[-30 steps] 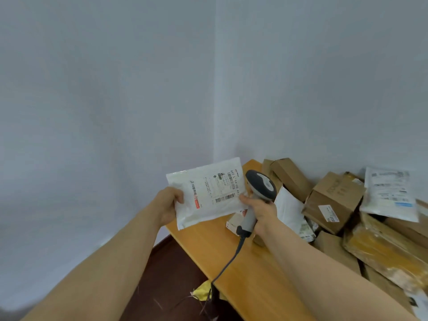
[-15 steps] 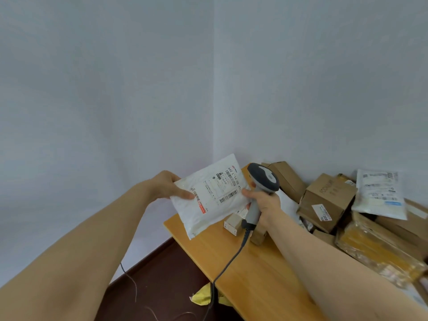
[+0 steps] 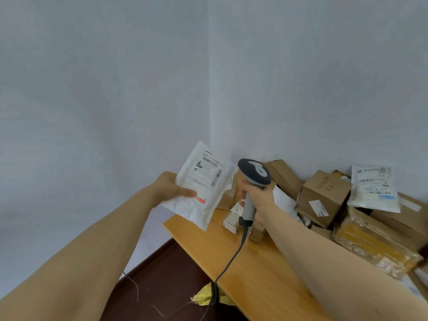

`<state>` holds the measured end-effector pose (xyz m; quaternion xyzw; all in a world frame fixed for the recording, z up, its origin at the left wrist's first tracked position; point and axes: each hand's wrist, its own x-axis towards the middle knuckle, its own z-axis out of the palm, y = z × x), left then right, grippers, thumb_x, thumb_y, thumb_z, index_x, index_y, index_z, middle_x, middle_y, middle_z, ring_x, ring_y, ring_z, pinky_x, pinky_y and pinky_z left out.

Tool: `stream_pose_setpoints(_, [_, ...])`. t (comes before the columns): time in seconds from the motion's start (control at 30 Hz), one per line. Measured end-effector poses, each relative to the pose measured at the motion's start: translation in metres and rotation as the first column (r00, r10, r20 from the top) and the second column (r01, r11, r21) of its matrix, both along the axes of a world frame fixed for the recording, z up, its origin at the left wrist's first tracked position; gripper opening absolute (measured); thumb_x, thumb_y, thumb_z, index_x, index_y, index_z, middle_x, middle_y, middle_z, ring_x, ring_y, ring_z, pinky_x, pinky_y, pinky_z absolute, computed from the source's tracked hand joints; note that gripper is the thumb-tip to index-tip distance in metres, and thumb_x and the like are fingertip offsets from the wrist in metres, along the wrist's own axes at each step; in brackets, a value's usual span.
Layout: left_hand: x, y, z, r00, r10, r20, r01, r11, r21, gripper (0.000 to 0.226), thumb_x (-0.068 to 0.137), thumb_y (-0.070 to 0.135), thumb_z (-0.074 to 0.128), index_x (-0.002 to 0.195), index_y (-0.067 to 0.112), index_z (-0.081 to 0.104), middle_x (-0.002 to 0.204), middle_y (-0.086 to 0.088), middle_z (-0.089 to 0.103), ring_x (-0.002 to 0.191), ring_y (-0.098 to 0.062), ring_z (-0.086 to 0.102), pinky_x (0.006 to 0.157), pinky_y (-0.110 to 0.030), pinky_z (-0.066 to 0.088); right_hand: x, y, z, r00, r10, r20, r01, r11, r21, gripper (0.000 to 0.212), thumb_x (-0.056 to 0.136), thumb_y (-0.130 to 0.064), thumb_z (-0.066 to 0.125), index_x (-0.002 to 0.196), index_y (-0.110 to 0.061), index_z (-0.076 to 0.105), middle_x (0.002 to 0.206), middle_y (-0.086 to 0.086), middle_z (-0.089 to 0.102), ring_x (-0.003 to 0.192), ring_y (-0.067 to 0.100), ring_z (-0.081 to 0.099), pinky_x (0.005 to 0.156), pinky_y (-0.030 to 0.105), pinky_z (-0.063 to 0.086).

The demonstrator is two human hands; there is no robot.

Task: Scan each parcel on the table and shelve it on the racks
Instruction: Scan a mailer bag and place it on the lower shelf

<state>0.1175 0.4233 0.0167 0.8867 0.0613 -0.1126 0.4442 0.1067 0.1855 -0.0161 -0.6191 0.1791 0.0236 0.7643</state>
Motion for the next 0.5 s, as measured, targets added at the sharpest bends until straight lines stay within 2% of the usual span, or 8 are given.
stream_pose_setpoints(0.07, [-0.001,0.003,-0.003,0.997,0.075,0.010,-0.074,0.992,-0.098,0.030,0.070,0.020,0.085,0.095,0.016,0.070,0.094,0.002,0.069,0.086,-0.016,0.064,0.068,-0.025,0.051,-0.005,0.004,0.003,0.997,0.075,-0.019,-0.074,0.997,0.012,0.016,0.084,-0.014,0.072,0.091,-0.008,0.059,0.064,0.006,0.061,0.054,0.016,0.055,0.053,0.029,0.050])
stream_pose_setpoints(0.1, [-0.002,0.004,-0.005,0.996,0.091,0.000,-0.091,0.988,-0.122,0.029,0.072,0.018,0.084,0.096,0.015,0.069,0.093,0.002,0.069,0.086,-0.016,0.064,0.067,-0.025,0.050,-0.008,0.007,0.004,0.992,0.122,-0.027,-0.122,0.992,0.023,0.015,0.084,-0.015,0.073,0.088,-0.008,0.060,0.062,0.006,0.061,0.052,0.016,0.054,0.054,0.029,0.049])
stream_pose_setpoints(0.27, [0.001,0.009,-0.014,0.988,0.149,-0.033,-0.152,0.974,-0.168,0.027,0.078,0.005,0.076,0.103,0.006,0.067,0.103,-0.007,0.067,0.099,-0.028,0.063,0.088,-0.041,0.053,-0.018,0.020,0.008,0.942,0.335,-0.032,-0.337,0.940,-0.058,0.013,0.081,-0.011,0.074,0.079,-0.007,0.061,0.058,0.007,0.057,0.047,0.016,0.048,0.050,0.027,0.045])
stream_pose_setpoints(0.4, [0.004,0.011,-0.021,0.983,0.182,-0.006,-0.181,0.972,-0.152,0.031,0.079,-0.003,0.071,0.110,0.000,0.064,0.107,-0.013,0.065,0.101,-0.031,0.062,0.087,-0.041,0.052,-0.023,0.028,0.017,0.906,0.422,-0.040,-0.424,0.905,-0.047,0.014,0.079,-0.001,0.071,0.074,-0.009,0.061,0.057,0.006,0.056,0.045,0.014,0.047,0.049,0.025,0.044])
stream_pose_setpoints(0.5, [0.004,0.012,-0.027,0.977,0.213,0.026,-0.208,0.968,-0.140,0.022,0.079,-0.004,0.071,0.099,0.002,0.065,0.103,-0.014,0.065,0.098,-0.032,0.062,0.086,-0.041,0.053,-0.025,0.032,0.025,0.907,0.416,-0.063,-0.419,0.907,-0.042,0.015,0.079,-0.001,0.071,0.075,-0.009,0.059,0.056,0.006,0.056,0.045,0.014,0.047,0.048,0.024,0.044])
